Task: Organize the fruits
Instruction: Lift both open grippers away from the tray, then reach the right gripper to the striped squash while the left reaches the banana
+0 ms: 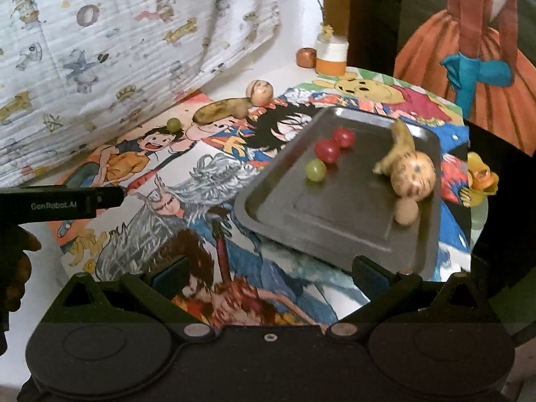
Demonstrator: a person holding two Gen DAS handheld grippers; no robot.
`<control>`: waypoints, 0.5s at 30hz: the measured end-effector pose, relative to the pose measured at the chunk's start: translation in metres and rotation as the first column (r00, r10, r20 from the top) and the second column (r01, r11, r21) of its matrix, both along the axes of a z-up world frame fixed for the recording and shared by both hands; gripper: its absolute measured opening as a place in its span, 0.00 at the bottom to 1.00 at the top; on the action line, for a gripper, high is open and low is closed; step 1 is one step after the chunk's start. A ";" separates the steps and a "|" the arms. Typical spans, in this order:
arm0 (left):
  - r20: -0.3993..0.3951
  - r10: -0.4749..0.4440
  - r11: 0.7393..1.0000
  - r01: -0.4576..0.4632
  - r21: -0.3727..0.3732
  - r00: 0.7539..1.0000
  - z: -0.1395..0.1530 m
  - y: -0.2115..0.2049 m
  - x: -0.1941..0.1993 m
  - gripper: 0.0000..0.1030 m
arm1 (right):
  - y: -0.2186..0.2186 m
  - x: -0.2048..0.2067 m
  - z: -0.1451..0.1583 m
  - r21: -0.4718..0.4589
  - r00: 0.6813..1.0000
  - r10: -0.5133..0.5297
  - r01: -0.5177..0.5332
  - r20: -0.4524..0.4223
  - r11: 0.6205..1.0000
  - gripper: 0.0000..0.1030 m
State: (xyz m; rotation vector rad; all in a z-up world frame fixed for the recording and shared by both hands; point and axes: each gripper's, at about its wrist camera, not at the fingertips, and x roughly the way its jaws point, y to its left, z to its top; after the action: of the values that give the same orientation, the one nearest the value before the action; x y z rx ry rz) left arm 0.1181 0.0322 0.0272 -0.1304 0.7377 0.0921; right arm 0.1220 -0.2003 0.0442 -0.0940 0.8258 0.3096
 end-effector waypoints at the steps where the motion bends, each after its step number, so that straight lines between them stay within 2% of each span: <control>1: -0.003 0.011 1.000 -0.011 0.003 1.000 0.000 0.004 0.001 1.00 | 0.002 0.003 0.000 -0.003 1.000 0.005 -0.005 0.000 1.000 0.99; 9: -0.003 0.058 0.998 -0.058 0.016 0.998 0.000 0.031 0.013 1.00 | 0.015 0.031 0.010 0.019 0.999 0.041 -0.041 0.026 0.999 0.99; 15: 0.021 0.060 0.997 -0.061 0.040 0.998 0.003 0.042 0.029 1.00 | 0.012 0.076 0.036 0.175 0.999 0.041 -0.043 0.015 0.984 0.99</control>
State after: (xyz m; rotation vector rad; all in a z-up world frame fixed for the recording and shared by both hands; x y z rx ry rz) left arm 0.1468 0.0742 0.0302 -0.1149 0.7113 0.1634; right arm 0.1975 -0.1882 0.0802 0.0511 0.7828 0.4199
